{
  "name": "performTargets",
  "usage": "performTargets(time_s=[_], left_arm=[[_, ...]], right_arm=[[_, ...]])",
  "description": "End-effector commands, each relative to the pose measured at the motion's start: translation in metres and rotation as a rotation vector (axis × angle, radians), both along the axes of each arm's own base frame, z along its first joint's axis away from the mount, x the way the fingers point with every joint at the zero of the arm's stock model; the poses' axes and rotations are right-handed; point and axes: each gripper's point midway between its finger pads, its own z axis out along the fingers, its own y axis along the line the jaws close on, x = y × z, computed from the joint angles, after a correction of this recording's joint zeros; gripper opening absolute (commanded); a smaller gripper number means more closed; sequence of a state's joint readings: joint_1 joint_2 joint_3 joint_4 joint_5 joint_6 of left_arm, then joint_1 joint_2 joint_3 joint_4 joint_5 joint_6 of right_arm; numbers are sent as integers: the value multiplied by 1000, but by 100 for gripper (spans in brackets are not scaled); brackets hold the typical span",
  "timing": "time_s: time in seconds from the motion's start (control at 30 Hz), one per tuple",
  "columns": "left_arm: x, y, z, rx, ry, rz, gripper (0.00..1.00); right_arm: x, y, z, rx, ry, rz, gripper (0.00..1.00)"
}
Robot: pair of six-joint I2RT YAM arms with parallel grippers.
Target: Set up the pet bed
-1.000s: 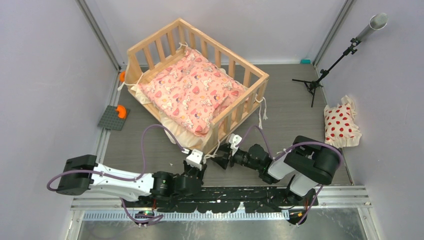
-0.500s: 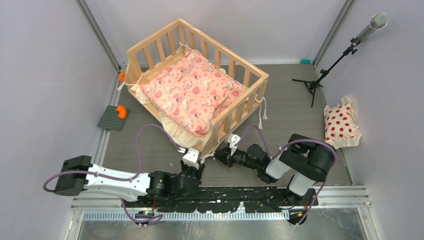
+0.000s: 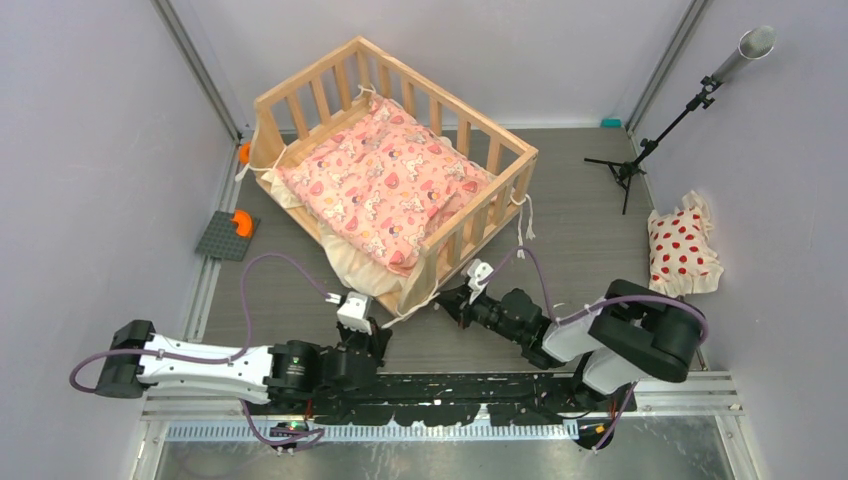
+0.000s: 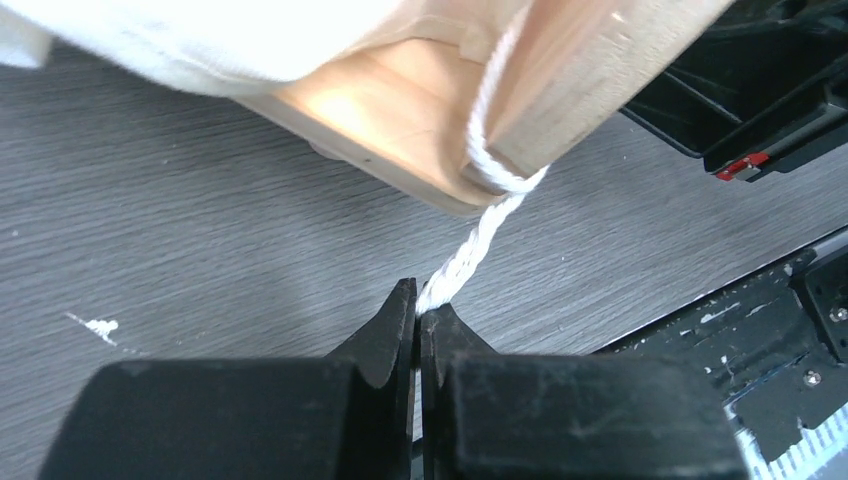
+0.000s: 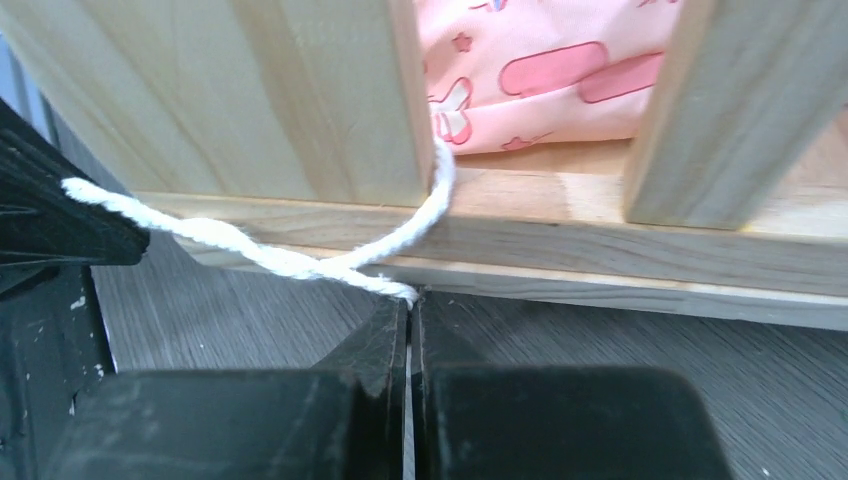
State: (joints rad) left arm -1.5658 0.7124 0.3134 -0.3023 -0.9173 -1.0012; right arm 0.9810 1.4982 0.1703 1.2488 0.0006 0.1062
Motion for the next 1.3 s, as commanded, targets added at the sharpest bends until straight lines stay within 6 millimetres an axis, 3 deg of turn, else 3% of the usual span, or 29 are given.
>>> performTargets(time_s=[0.0, 0.4, 0.7, 0.9, 1.13, 1.27], left_arm=[[7, 25, -1, -20, 10, 99, 0], [9, 52, 1, -67, 36, 155, 0], [9, 68, 4, -69, 44, 171, 0], [-12, 22, 9, -102, 25, -95, 0], [-41, -13, -4, -55, 78, -311, 0], [-55, -33, -11, -9, 107, -404, 5]], right_arm=[[22, -14, 8, -23, 8, -152, 1], [45, -46, 5, -109, 75, -389, 1], [50, -55, 6, -113, 73, -446, 1], [41, -46, 14, -105, 48, -356, 3], [27, -39, 17, -157, 55, -251, 38], [18, -40, 24, -173, 66, -213, 49]])
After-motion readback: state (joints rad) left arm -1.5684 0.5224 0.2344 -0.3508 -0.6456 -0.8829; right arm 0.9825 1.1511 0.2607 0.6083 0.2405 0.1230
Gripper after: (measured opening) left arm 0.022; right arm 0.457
